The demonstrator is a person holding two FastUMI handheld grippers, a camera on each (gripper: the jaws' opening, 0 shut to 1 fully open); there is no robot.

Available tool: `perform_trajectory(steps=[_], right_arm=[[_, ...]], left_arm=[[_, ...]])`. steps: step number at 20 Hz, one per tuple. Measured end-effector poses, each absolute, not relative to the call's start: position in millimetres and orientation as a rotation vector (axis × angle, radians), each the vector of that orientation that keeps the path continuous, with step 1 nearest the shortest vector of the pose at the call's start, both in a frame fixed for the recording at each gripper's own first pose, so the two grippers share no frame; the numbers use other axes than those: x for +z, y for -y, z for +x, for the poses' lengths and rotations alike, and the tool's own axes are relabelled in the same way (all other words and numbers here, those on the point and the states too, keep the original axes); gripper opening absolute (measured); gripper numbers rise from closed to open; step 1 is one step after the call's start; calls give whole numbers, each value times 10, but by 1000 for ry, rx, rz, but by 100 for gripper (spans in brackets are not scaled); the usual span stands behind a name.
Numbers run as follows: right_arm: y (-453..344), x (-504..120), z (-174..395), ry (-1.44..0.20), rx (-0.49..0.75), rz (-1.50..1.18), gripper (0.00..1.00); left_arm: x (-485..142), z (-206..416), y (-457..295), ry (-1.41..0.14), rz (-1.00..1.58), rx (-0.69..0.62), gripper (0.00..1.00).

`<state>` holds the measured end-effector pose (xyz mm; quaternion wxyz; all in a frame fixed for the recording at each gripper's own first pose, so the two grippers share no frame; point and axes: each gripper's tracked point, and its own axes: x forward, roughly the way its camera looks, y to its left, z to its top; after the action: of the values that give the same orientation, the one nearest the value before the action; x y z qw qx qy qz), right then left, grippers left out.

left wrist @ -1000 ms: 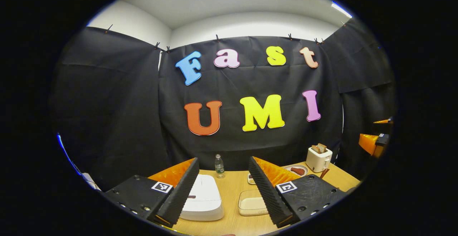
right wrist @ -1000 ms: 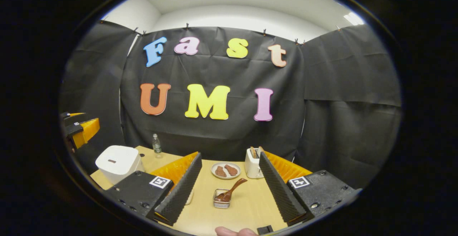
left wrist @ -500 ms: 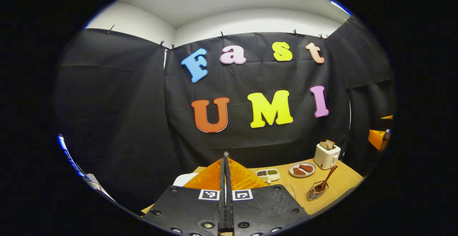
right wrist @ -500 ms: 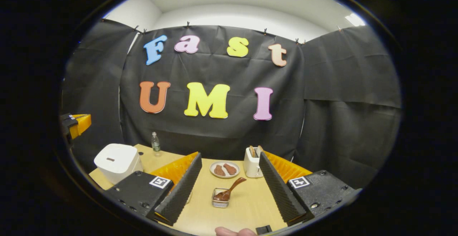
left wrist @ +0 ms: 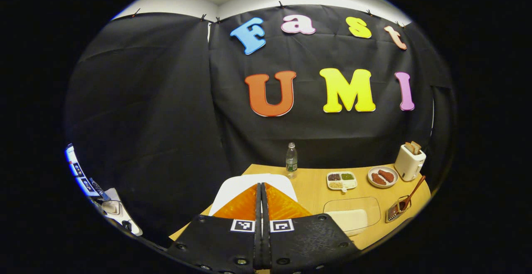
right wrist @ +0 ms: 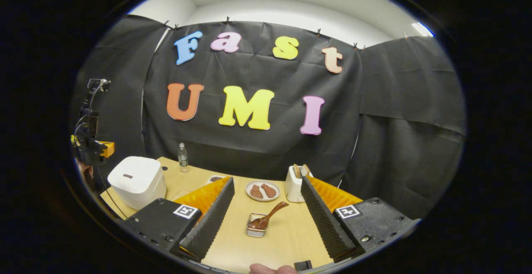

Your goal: Close the left gripper, press the button to open the rice cooker; take a wooden spoon from the chopstick holder with the right hand, scoop a spoonful of rice and pour it into the rice cooker, then put the wooden spoon back into the chopstick holder.

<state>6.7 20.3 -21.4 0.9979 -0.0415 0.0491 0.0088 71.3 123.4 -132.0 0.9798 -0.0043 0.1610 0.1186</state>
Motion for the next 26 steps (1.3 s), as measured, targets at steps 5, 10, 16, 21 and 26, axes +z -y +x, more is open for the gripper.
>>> perform_trajectory(steps=[5,10,16,21,26], right_arm=[[-294,-390,130,-161,21,-87,100],[-324,-491,161,-204,15,-108,100],[-433,-535,199,-227,29,-125,100],[-494,-566,243,-237,46,-117,100],[-489,-609,248,-254,54,-96,100]], left_arm=[[-1962,883,-1407,-440,-13,265,0],[-2452,979,-1559,-531,-46,289,0],[-2763,980,-1508,-597,-37,276,0],[-2827,937,-1483,-622,-64,278,0],[-2838,920,-1477,-673,-52,282,0]])
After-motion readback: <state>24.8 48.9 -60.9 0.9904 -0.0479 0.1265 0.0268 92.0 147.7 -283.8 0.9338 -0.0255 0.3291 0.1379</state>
